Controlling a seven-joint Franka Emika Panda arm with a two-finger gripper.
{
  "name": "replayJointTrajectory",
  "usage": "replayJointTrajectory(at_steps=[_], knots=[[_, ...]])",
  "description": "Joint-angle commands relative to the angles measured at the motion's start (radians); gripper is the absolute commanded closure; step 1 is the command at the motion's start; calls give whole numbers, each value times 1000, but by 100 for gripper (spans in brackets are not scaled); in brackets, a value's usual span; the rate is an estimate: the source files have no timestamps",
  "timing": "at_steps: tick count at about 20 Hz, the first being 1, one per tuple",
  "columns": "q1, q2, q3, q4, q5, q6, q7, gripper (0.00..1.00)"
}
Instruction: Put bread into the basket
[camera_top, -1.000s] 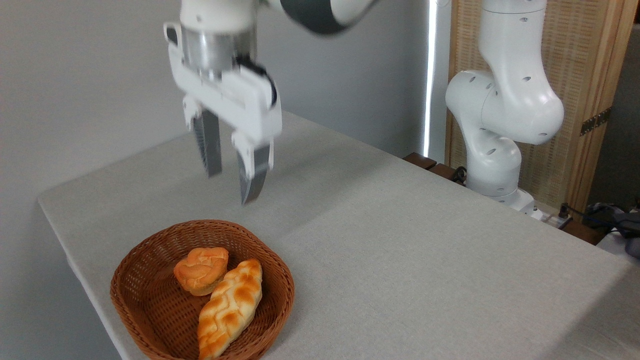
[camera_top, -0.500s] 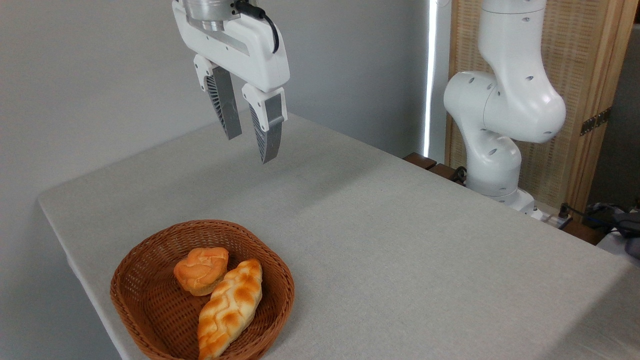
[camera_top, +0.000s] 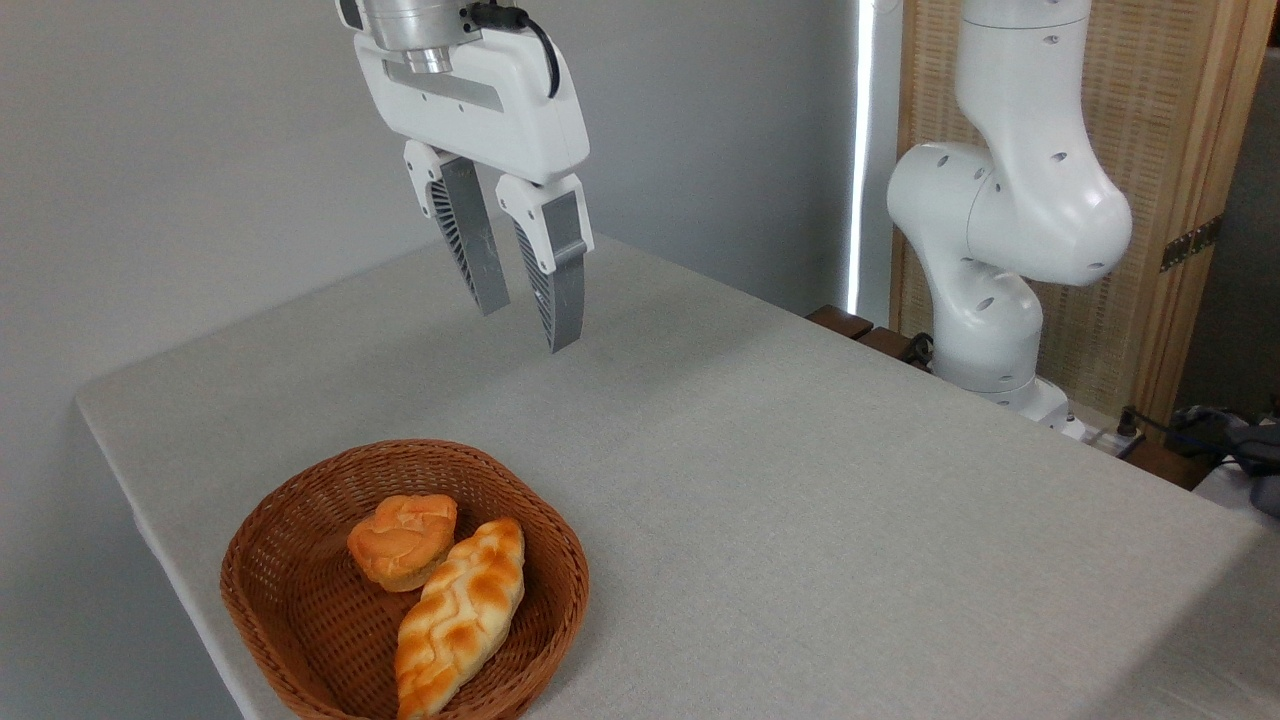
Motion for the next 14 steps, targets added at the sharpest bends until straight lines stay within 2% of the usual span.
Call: replayJointTrajectory(at_steps=[1, 6, 10, 14], knots=[[7, 2, -9, 10, 18, 24, 1, 0], [7, 4, -9, -6, 4, 75, 0, 0], [7, 2, -9, -13, -37, 86, -9, 0], [7, 2, -8, -14, -52, 89, -11, 0]])
